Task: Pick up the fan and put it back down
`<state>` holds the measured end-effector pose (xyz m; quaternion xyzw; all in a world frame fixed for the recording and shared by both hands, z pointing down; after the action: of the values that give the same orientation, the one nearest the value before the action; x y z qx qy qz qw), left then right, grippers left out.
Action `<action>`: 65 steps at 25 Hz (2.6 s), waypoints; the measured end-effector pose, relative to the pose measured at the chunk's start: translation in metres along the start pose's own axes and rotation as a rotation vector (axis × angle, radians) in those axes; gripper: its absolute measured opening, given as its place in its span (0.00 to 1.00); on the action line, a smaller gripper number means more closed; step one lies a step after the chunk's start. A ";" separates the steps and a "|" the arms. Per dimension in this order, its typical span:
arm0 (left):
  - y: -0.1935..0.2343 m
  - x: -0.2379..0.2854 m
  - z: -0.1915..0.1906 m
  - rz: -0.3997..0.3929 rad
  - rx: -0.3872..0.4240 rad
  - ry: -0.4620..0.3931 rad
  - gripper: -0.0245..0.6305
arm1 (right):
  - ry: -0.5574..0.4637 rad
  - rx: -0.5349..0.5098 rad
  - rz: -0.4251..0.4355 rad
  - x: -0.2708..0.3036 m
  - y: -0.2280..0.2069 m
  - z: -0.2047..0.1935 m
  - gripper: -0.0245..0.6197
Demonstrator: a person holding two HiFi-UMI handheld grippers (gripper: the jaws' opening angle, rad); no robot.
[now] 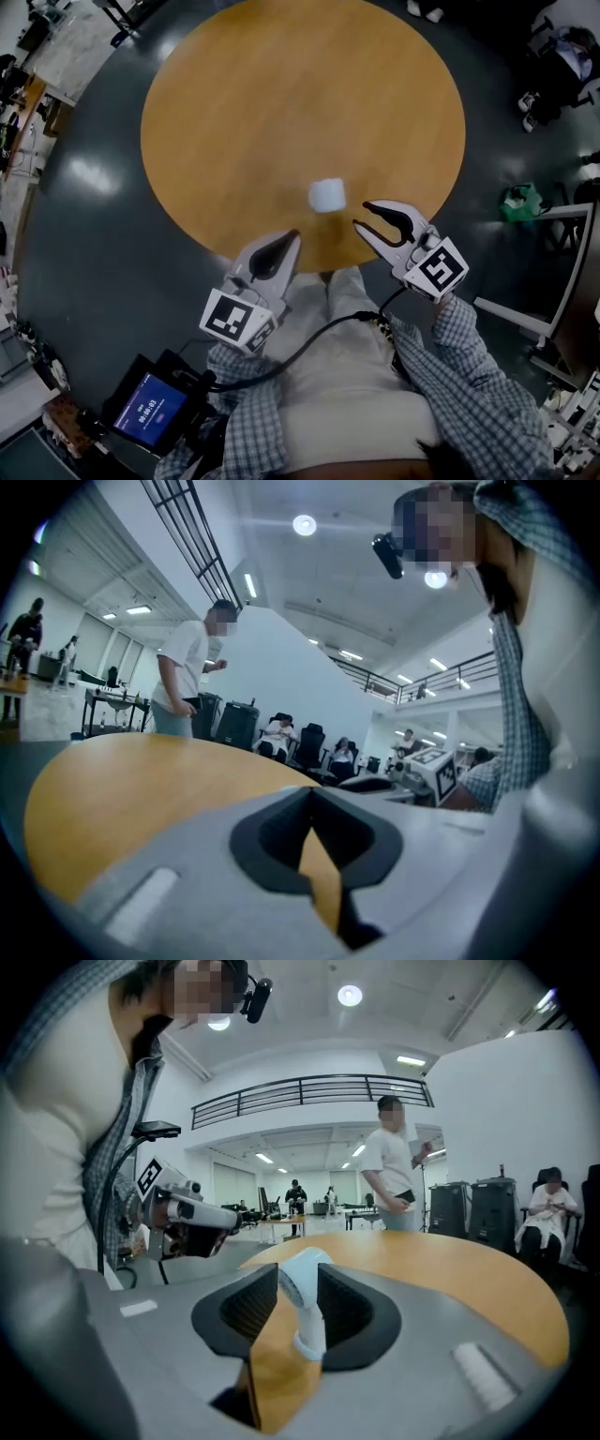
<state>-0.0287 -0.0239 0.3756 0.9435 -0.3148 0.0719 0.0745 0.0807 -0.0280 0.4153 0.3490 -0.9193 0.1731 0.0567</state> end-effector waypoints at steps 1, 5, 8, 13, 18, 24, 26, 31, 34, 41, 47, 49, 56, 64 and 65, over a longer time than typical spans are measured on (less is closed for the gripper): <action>0.001 0.004 0.000 0.011 -0.005 0.003 0.04 | 0.028 0.001 0.026 0.001 -0.003 -0.004 0.24; 0.011 0.006 0.006 0.063 -0.034 0.005 0.04 | 0.129 -0.016 0.113 0.016 -0.014 -0.020 0.32; 0.019 0.001 0.003 0.118 -0.072 0.018 0.04 | 0.165 0.006 0.159 0.031 -0.022 -0.035 0.37; 0.026 -0.011 -0.008 0.202 -0.112 0.062 0.04 | 0.227 -0.028 0.274 0.060 -0.015 -0.054 0.39; 0.031 -0.017 -0.019 0.245 -0.138 0.096 0.04 | 0.234 -0.057 0.369 0.090 -0.001 -0.058 0.42; 0.036 -0.021 -0.024 0.269 -0.148 0.107 0.04 | 0.195 -0.143 0.430 0.111 0.018 -0.048 0.42; 0.036 -0.020 -0.024 0.271 -0.146 0.109 0.04 | 0.199 -0.182 0.442 0.115 0.023 -0.047 0.38; 0.036 -0.019 -0.024 0.272 -0.136 0.107 0.04 | 0.197 -0.223 0.429 0.117 0.024 -0.049 0.24; 0.038 -0.019 -0.023 0.271 -0.128 0.099 0.04 | 0.166 -0.201 0.409 0.118 0.022 -0.042 0.24; 0.040 -0.006 -0.005 0.235 -0.079 0.050 0.04 | 0.125 -0.127 0.350 0.105 0.013 -0.016 0.24; 0.040 0.006 0.016 0.179 -0.005 -0.012 0.04 | 0.061 -0.099 0.268 0.092 0.012 0.016 0.24; 0.041 0.007 0.023 0.157 0.018 -0.032 0.04 | 0.053 -0.099 0.245 0.091 0.015 0.026 0.24; 0.061 0.013 0.075 0.103 0.092 -0.115 0.04 | 0.029 -0.101 0.146 0.093 0.014 0.084 0.25; 0.062 0.024 0.099 0.069 0.151 -0.171 0.04 | -0.017 -0.105 0.076 0.082 0.007 0.109 0.25; 0.064 0.025 0.100 0.068 0.153 -0.173 0.04 | -0.019 -0.102 0.073 0.083 0.006 0.110 0.24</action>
<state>-0.0387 -0.1074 0.2885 0.9379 -0.3454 0.0165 -0.0278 0.0167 -0.1148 0.3296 0.3137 -0.9394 0.1248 0.0591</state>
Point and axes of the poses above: the fingertips, and each gripper's own axes: x forward along the fingers, y to its left, z out of its top, the point moved 1 cm from there along -x, backward along the fingers, and after that the axes turned 13 degrees about x, right-handed, at the moved point
